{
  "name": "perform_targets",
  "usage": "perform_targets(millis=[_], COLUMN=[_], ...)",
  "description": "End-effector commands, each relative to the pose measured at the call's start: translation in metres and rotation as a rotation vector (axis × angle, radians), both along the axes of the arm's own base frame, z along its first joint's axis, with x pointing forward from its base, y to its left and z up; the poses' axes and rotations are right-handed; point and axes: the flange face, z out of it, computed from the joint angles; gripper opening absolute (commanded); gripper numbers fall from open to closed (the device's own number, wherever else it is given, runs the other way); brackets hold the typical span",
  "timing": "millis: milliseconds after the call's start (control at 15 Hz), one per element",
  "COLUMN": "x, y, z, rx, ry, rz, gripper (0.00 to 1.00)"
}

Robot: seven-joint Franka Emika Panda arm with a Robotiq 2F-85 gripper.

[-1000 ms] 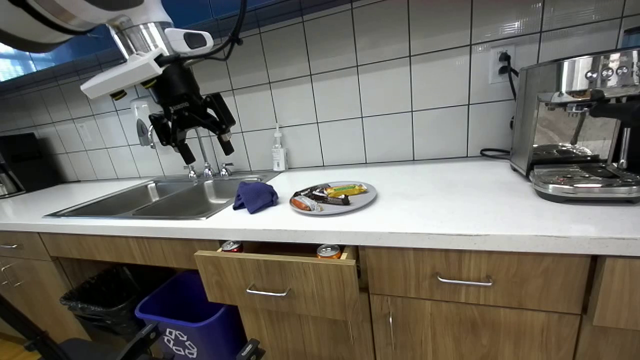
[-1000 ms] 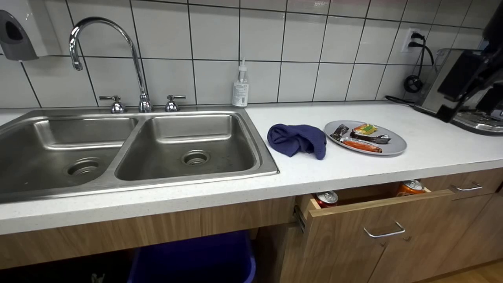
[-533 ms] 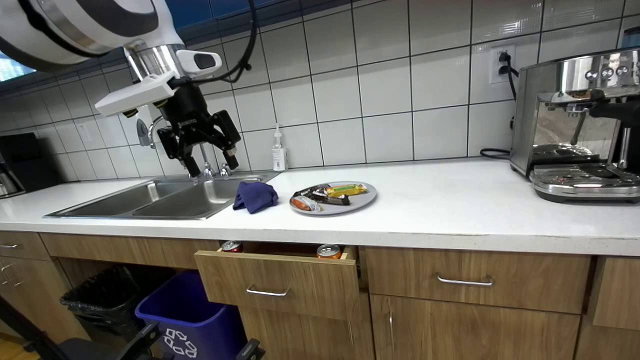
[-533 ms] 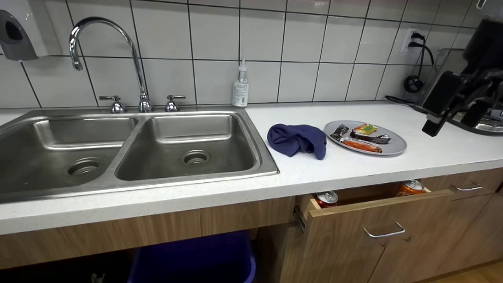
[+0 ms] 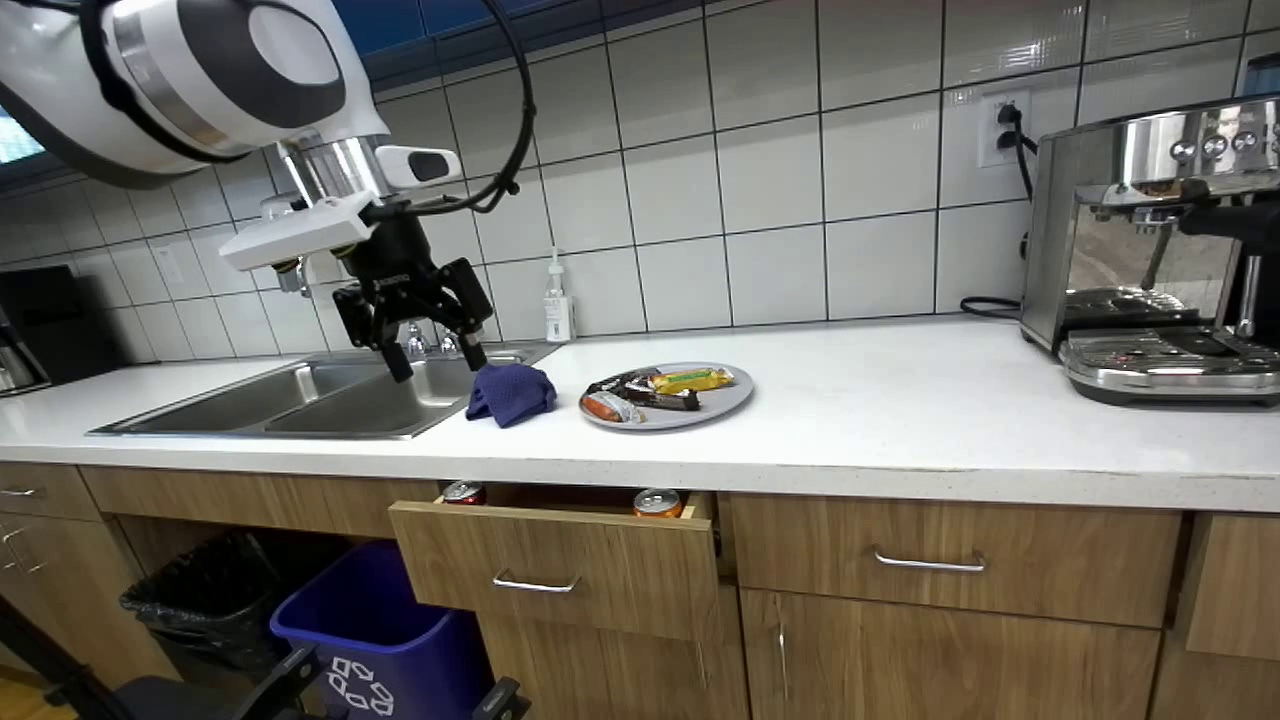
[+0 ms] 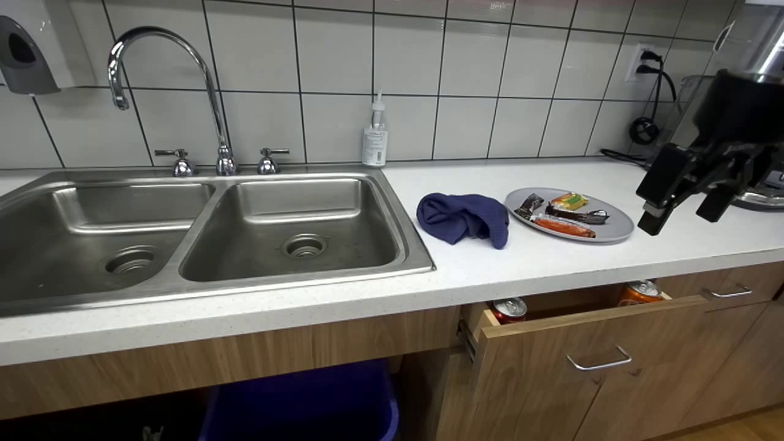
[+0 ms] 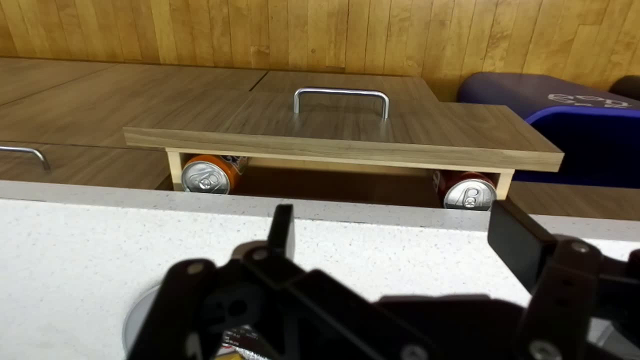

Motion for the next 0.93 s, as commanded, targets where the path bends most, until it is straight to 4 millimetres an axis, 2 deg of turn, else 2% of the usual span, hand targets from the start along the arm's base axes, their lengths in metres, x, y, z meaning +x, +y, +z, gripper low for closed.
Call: perform_targets(millis=[0,867], x=[0.008,0.032], y=[-0.005,-0.018], z=[-0.015,-0.078], rx=[-0.007,0.008], ry=[-0.014,-0.006], rz=[-0.033,-0.074], gripper=[1.0,1.0])
